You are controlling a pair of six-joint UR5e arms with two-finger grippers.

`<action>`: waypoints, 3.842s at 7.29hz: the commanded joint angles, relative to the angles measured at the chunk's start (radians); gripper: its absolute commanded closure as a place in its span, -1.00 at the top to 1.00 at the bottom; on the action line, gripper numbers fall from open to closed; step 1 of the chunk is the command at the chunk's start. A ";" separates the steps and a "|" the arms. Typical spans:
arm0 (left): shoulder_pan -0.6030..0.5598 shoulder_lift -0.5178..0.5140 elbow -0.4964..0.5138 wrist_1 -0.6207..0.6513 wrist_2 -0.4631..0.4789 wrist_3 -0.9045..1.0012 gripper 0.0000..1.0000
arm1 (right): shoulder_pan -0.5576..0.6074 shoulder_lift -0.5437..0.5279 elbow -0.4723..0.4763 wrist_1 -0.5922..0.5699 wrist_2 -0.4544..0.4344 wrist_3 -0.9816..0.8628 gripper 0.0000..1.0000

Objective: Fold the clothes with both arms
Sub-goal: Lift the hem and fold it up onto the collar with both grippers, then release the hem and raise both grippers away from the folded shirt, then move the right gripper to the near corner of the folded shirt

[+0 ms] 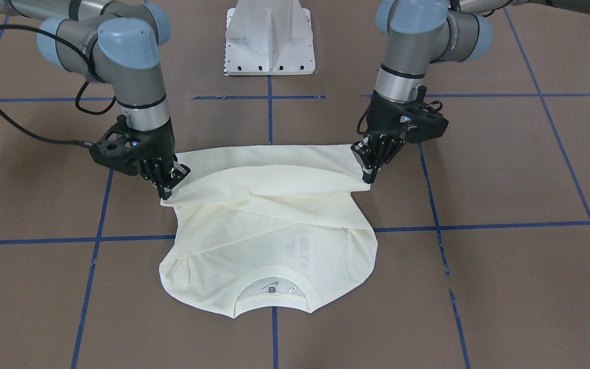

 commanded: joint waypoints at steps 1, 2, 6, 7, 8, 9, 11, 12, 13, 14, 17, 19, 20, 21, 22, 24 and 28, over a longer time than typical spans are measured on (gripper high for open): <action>-0.021 -0.063 0.266 -0.208 0.094 0.003 -1.00 | 0.056 0.042 -0.260 0.243 0.005 -0.002 -1.00; -0.021 -0.066 0.297 -0.234 0.096 0.003 -1.00 | 0.054 0.043 -0.270 0.254 0.005 -0.003 -1.00; -0.021 -0.072 0.310 -0.235 0.095 0.029 -0.58 | 0.053 0.103 -0.343 0.304 0.005 0.054 -0.66; -0.024 -0.063 0.310 -0.236 0.095 0.032 -0.42 | 0.051 0.106 -0.343 0.307 0.005 0.091 -0.41; -0.027 -0.061 0.302 -0.244 0.093 0.047 -0.18 | 0.056 0.105 -0.318 0.341 0.008 0.096 -0.30; -0.032 -0.052 0.252 -0.253 0.089 0.072 -0.15 | 0.065 0.076 -0.219 0.334 0.069 0.113 -0.23; -0.036 0.009 0.076 -0.241 0.084 0.070 -0.13 | 0.027 -0.203 0.140 0.329 0.125 0.183 0.07; -0.038 0.012 0.074 -0.241 0.086 0.067 -0.13 | -0.008 -0.302 0.205 0.343 0.119 0.258 0.10; -0.038 0.020 0.081 -0.241 0.087 0.070 -0.12 | -0.052 -0.320 0.209 0.343 0.108 0.267 0.15; -0.035 0.020 0.097 -0.239 0.087 0.072 0.07 | -0.129 -0.329 0.200 0.340 0.035 0.271 0.26; -0.032 0.021 0.104 -0.242 0.089 0.060 0.11 | -0.222 -0.351 0.148 0.343 -0.031 0.351 0.27; -0.024 0.021 0.114 -0.250 0.089 0.060 0.12 | -0.223 -0.330 0.112 0.343 -0.059 0.348 0.26; -0.024 0.021 0.112 -0.244 0.090 0.058 0.13 | -0.223 -0.328 0.111 0.341 -0.083 0.348 0.25; -0.020 0.021 0.118 -0.241 0.092 0.058 0.13 | -0.222 -0.322 0.109 0.340 -0.099 0.346 0.10; -0.015 0.020 0.135 -0.242 0.093 0.060 0.13 | -0.222 -0.320 0.108 0.335 -0.106 0.346 -0.03; -0.015 0.021 0.135 -0.241 0.093 0.060 0.13 | -0.222 -0.320 0.102 0.333 -0.110 0.345 -0.03; -0.015 0.021 0.134 -0.239 0.095 0.057 0.13 | -0.226 -0.320 0.111 0.332 -0.107 0.346 -1.00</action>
